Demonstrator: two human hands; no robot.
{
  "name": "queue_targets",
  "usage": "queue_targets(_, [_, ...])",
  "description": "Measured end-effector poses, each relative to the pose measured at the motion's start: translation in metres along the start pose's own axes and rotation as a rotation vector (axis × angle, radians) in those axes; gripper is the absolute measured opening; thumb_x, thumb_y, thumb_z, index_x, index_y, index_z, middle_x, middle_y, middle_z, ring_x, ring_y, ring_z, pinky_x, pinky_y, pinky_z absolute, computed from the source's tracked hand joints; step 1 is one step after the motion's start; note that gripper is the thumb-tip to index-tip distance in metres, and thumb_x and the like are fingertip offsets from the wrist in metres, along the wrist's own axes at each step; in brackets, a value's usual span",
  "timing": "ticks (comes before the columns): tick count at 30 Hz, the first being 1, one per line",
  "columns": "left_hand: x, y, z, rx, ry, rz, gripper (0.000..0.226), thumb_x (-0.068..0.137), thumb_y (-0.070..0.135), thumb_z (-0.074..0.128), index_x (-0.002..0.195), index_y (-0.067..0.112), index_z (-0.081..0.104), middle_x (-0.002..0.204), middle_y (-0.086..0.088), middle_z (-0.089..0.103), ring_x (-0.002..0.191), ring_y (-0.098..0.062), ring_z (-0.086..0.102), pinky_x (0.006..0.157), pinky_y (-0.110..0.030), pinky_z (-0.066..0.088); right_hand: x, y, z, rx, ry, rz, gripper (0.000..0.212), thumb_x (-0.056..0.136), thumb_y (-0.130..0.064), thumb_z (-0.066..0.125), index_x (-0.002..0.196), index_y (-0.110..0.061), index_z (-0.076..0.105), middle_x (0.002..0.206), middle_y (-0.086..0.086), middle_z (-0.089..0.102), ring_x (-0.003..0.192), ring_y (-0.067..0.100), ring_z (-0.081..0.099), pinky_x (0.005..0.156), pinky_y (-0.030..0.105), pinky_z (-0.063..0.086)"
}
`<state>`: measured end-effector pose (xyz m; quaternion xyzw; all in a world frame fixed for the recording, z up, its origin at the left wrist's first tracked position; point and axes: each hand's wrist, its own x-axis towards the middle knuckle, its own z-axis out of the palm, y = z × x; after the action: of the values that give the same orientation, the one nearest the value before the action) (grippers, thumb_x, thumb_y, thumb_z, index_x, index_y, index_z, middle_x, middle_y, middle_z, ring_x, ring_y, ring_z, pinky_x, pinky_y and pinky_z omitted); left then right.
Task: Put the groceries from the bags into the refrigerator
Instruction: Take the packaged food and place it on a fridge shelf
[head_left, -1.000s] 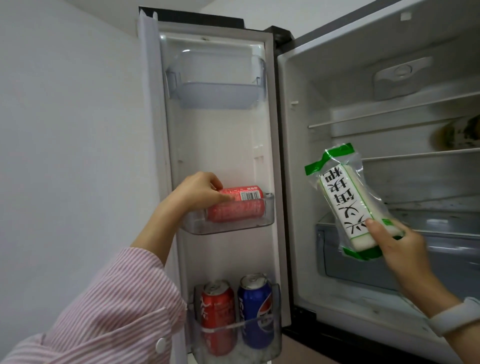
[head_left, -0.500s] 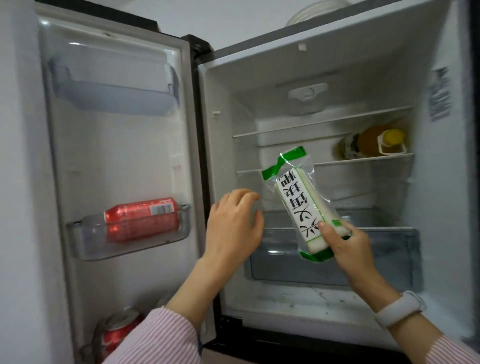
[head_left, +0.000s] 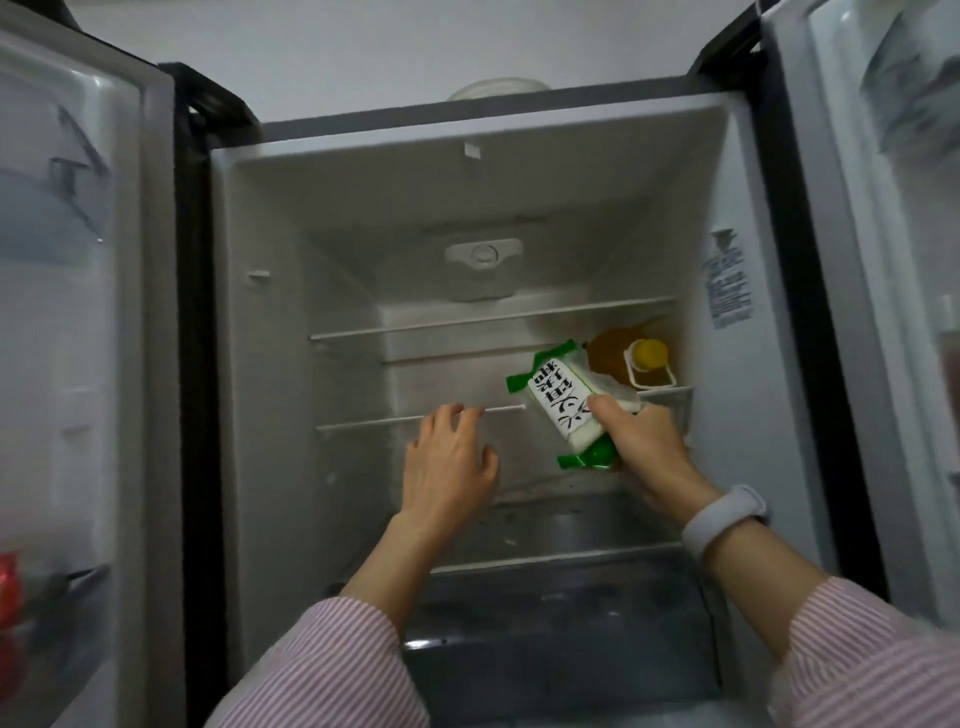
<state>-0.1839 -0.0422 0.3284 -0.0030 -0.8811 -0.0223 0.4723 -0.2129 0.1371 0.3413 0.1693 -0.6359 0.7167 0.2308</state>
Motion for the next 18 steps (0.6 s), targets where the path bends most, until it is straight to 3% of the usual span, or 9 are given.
queue_targets(3, [0.034,-0.015,0.022,0.028,0.022,0.046,0.049,0.093,0.034,0.041,0.140,0.020,0.032,0.145,-0.005,0.033,0.133,-0.022,0.029,0.105,-0.039,0.027,0.047,-0.008,0.023,-0.144,0.049,-0.085,0.013,0.083,-0.018,0.061,0.087,-0.006,0.062,0.083,0.008,0.061,0.069,0.017,0.057,0.047,0.013,0.045])
queue_targets(5, [0.056,-0.025,0.039,0.045,0.050,0.083,0.048,0.094,0.036,0.039,0.139,0.022,0.033,0.145,-0.003,0.035,0.133,-0.021,0.031,0.106,-0.038,0.025,0.075,-0.012,0.036,-0.204,0.032,-0.133,0.015,0.084,-0.017,0.059,0.074,-0.005,0.058,0.072,0.007,0.058,0.058,0.015,0.053,0.033,0.011,0.037])
queue_targets(7, [0.074,-0.034,0.056,0.057,0.071,0.085,0.044,0.095,0.037,0.036,0.137,0.023,0.038,0.142,-0.001,0.041,0.130,-0.021,0.036,0.105,-0.038,0.026,0.097,-0.009,0.050,-0.386,0.019,-0.177,0.024,0.085,-0.022,0.056,0.069,-0.004,0.055,0.068,0.008,0.057,0.056,0.018,0.052,0.036,0.015,0.036])
queue_targets(10, [0.089,-0.046,0.079,0.036,0.160,0.073,0.038,0.093,0.038,0.035,0.110,0.020,0.065,0.111,-0.003,0.066,0.102,-0.025,0.060,0.086,-0.038,0.041,0.120,0.008,0.066,-0.599,0.069,-0.224,0.034,0.088,-0.032,0.051,0.097,0.001,0.056,0.097,0.020,0.061,0.088,0.035,0.057,0.064,0.027,0.036])
queue_targets(13, [0.092,-0.055,0.098,0.025,0.326,0.092,0.045,0.086,0.042,0.039,0.067,0.019,0.072,0.065,-0.002,0.070,0.060,-0.025,0.064,0.062,-0.031,0.043,0.127,0.019,0.075,-0.769,0.118,-0.332,0.034,0.092,-0.033,0.044,0.106,-0.003,0.050,0.110,0.021,0.057,0.097,0.039,0.055,0.069,0.032,0.034])
queue_targets(18, [0.090,-0.055,0.107,0.037,0.448,0.072,0.038,0.084,0.039,0.047,0.061,0.020,0.070,0.057,0.001,0.067,0.056,-0.022,0.061,0.061,-0.033,0.031,0.130,0.036,0.069,-0.868,0.160,-0.740,0.027,0.095,-0.029,0.035,0.097,-0.008,0.052,0.099,0.014,0.047,0.085,0.030,0.051,0.068,0.032,0.034])
